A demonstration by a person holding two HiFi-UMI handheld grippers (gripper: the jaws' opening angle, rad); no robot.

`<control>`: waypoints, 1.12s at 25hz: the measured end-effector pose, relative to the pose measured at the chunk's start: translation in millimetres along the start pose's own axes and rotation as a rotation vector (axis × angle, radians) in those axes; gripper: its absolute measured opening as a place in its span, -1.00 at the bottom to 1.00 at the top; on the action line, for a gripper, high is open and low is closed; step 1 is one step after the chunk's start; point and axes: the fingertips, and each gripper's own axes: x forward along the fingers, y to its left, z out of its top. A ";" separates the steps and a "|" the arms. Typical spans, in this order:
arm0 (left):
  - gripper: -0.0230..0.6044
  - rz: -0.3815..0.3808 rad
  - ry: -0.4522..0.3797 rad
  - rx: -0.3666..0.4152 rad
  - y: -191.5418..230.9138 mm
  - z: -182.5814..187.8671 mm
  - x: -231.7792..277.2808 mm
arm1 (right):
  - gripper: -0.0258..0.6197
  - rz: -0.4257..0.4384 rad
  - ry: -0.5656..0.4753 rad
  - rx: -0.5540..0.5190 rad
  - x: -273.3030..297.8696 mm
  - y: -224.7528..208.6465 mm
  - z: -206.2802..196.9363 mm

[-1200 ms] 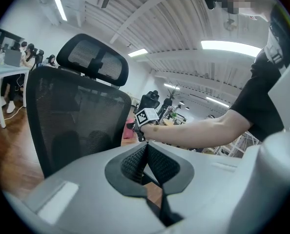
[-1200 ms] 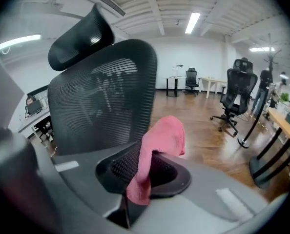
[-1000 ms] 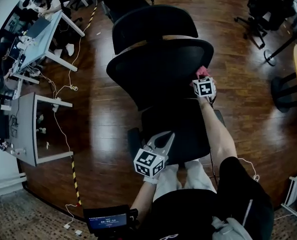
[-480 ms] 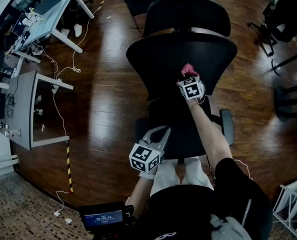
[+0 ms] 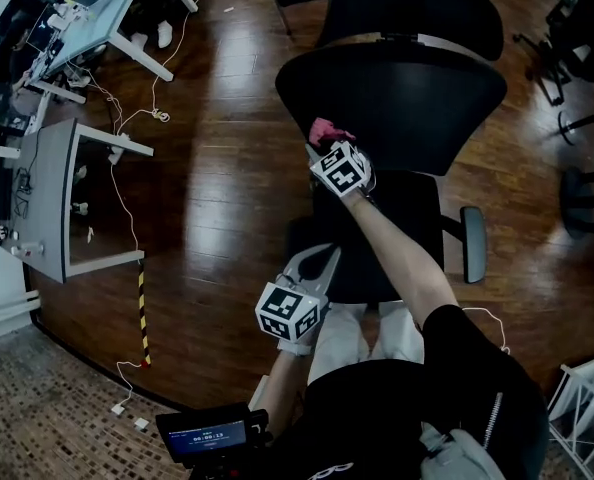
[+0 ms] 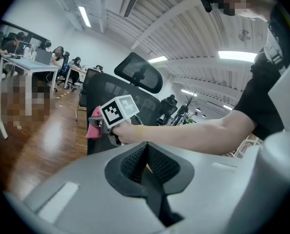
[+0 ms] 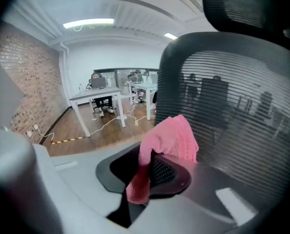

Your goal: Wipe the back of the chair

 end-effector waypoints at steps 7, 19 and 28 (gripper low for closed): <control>-0.95 0.025 0.018 -0.022 7.9 -13.8 -7.3 | -0.79 0.195 -0.013 -0.093 30.4 58.1 9.1; -0.95 -0.034 0.071 0.009 -23.8 -26.0 32.7 | -0.79 -0.028 0.030 0.111 -34.3 -80.0 -86.3; -0.95 -0.088 0.121 0.052 -60.5 -25.2 74.5 | -0.79 -0.130 0.008 0.208 -103.1 -146.5 -137.3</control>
